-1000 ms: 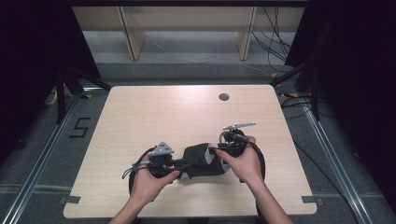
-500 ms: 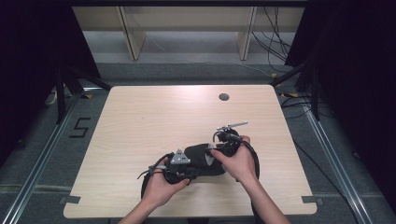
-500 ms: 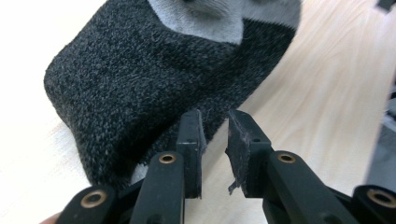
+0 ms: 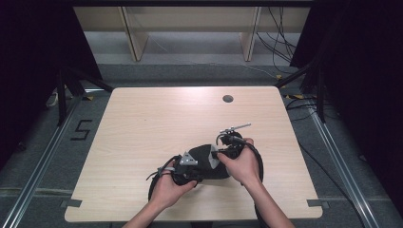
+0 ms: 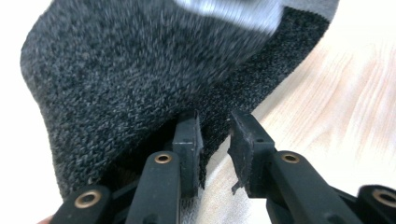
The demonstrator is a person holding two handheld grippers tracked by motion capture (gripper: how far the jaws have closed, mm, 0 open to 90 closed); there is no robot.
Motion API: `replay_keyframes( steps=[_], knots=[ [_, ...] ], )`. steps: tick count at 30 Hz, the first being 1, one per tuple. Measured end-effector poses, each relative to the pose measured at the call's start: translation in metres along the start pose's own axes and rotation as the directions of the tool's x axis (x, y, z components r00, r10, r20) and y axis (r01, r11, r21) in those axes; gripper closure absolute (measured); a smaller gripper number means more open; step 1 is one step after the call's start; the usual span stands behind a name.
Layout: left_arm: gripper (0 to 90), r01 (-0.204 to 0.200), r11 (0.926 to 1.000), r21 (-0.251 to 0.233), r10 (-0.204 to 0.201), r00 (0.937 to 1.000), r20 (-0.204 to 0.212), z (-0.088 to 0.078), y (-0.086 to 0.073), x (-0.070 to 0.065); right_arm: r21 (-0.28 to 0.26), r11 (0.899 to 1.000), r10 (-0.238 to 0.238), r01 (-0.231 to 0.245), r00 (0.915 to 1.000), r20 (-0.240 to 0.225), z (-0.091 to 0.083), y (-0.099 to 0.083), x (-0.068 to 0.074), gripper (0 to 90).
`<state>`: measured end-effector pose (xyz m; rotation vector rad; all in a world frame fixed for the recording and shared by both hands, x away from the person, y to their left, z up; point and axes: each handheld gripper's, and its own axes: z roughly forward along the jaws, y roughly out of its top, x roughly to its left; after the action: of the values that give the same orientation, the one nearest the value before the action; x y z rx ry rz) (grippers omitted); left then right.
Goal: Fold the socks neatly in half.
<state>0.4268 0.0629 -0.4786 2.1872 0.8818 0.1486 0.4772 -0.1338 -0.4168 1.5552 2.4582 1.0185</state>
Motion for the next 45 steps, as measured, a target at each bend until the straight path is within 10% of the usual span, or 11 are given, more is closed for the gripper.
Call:
replay_keyframes(
  steps=[7, 17, 28, 32, 36, 40, 45],
  knots=[
    [74.8, 0.037, 0.9993, 0.0, -0.037, 0.9992, -0.015, 0.003, -0.002, -0.001, -0.011, 0.999, -0.036, 0.036, 0.9991, 0.022, -0.028, 0.004, 0.011, 75.1],
    [75.5, 0.043, 0.999, 0.015, -0.042, 0.9985, -0.036, 0.005, 0.001, -0.001, 0.152, 0.988, -0.006, -0.021, 0.9848, 0.174, -0.008, -0.018, -0.004, 73.5],
    [71.7, 0.044, 0.999, 0.002, -0.044, 0.999, 0.0, -0.007, 0.007, -0.005, 0.102, 0.995, -0.021, 0.005, 0.9879, 0.153, 0.003, -0.027, -0.018, 72.1],
    [70.6, 0.076, 0.9881, -0.134, -0.067, 0.9951, 0.072, -0.041, 0.026, -0.01, 0.087, 0.996, -0.008, -0.003, 0.9909, 0.134, 0.002, -0.028, -0.022, 71.9],
    [68.3, 0.124, 0.962, -0.243, -0.126, 0.992, 0.009, -0.055, 0.051, 0.015, 0.084, 0.996, -0.018, 0.007, 0.9919, 0.126, 0.001, -0.028, -0.022, 71.5],
    [69.5, 0.194, 0.9686, -0.155, -0.197, 0.9805, 0.0, -0.025, 0.052, 0.043, 0.053, 0.998, -0.023, 0.017, 0.9933, 0.113, -0.002, -0.028, -0.021, 72.5],
    [69.4, 0.185, 0.9795, -0.08, -0.182, 0.9825, 0.039, -0.002, 0.038, 0.038, -0.013, 0.998, -0.052, 0.053, 0.9956, 0.077, -0.022, -0.024, -0.009, 70.6]
  ],
)
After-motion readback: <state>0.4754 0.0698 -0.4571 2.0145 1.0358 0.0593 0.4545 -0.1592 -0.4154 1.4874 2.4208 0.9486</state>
